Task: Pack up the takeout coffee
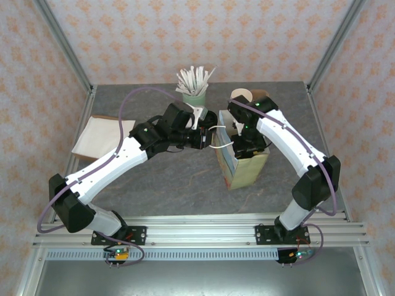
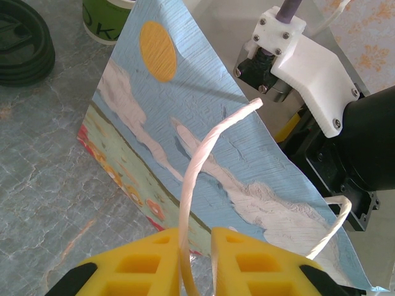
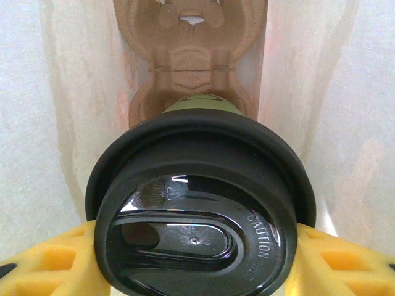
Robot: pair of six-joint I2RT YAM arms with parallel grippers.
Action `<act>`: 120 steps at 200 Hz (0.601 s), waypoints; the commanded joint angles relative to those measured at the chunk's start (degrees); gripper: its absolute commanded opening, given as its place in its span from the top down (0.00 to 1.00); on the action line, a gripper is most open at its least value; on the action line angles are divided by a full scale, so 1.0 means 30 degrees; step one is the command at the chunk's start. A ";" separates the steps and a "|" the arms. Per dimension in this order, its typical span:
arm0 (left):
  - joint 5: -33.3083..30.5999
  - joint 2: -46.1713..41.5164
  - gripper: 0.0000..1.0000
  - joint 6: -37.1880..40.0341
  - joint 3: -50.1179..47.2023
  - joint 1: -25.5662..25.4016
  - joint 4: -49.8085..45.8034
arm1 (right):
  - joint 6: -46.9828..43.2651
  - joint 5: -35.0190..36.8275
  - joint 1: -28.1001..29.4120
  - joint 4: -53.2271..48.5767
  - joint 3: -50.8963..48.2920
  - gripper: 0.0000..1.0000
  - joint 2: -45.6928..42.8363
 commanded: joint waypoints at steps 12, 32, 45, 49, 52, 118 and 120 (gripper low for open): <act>-0.0274 -0.0304 0.80 0.0240 0.0359 -0.0260 -0.0325 | 0.0285 0.0560 -0.0080 -0.0430 -0.0020 0.49 -0.0927; -0.0263 -0.0318 0.81 0.0225 0.0345 -0.0260 -0.0325 | 0.0352 0.0626 -0.0071 -0.0327 -0.0259 0.49 -0.1086; -0.0241 -0.0282 0.80 0.0207 0.0359 -0.0260 -0.0325 | 0.0359 0.0627 -0.0079 -0.0225 -0.0438 0.49 -0.1075; -0.0253 -0.0276 0.81 0.0208 0.0359 -0.0260 -0.0307 | 0.0362 0.0627 -0.0081 -0.0184 -0.0488 0.49 -0.1048; -0.0257 -0.0273 0.81 0.0199 0.0359 -0.0253 -0.0297 | 0.0358 0.0601 -0.0068 -0.0148 -0.0528 0.49 -0.1064; -0.0242 -0.0318 0.80 0.0181 0.0330 -0.0259 -0.0325 | 0.0436 0.0393 -0.0081 0.0421 -0.0974 0.49 -0.0891; -0.0254 -0.0297 0.80 0.0181 0.0338 -0.0260 -0.0325 | 0.0446 0.0393 -0.0083 0.0438 -0.0974 0.49 -0.0875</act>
